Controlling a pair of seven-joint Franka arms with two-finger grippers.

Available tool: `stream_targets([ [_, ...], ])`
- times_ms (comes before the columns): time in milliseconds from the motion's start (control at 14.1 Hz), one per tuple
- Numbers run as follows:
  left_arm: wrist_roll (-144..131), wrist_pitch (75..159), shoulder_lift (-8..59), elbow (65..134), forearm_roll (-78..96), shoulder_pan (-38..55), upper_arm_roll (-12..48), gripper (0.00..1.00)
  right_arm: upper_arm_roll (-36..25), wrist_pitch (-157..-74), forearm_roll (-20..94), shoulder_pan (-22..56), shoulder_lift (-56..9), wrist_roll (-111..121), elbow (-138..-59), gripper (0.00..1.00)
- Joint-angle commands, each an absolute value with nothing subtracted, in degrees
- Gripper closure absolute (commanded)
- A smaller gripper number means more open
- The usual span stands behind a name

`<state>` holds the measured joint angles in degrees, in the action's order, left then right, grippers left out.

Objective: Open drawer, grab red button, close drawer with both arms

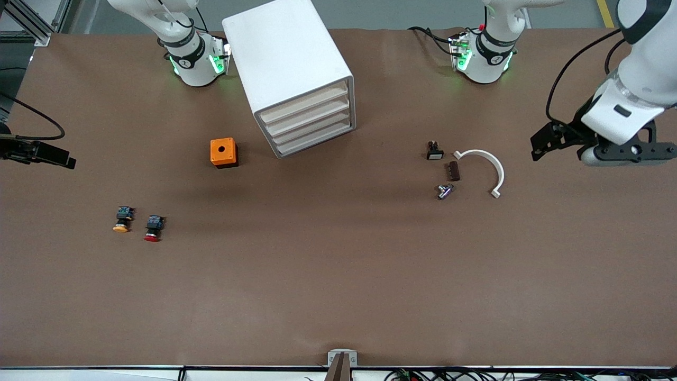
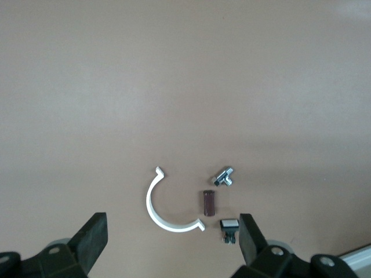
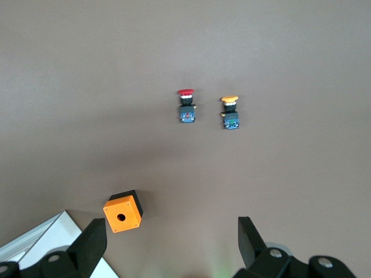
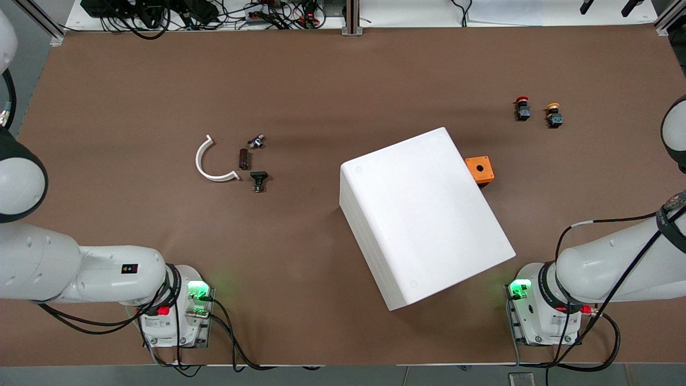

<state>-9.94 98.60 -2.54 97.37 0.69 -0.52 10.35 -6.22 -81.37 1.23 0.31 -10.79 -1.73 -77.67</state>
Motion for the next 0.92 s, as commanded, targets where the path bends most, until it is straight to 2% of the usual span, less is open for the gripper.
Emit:
stream_targets([
  [0, -8.6, 98.1, -4.4, 98.7, 0.5, -0.8, 9.8, 0.00, -5.5, -81.1, 0.2, -0.4, -8.4, -1.5, -78.7, 0.00],
  [213, -8.2, 96.3, -5.8, 97.2, 0.6, -0.4, 8.4, 0.00, -5.5, -88.0, 0.3, -0.9, -3.1, -1.7, -86.3, 0.00],
  [851, -5.5, 92.6, -6.2, 94.3, 1.7, 3.2, 1.2, 0.00, -5.3, -87.9, 0.4, -0.4, -3.6, -1.5, -84.3, 0.00],
])
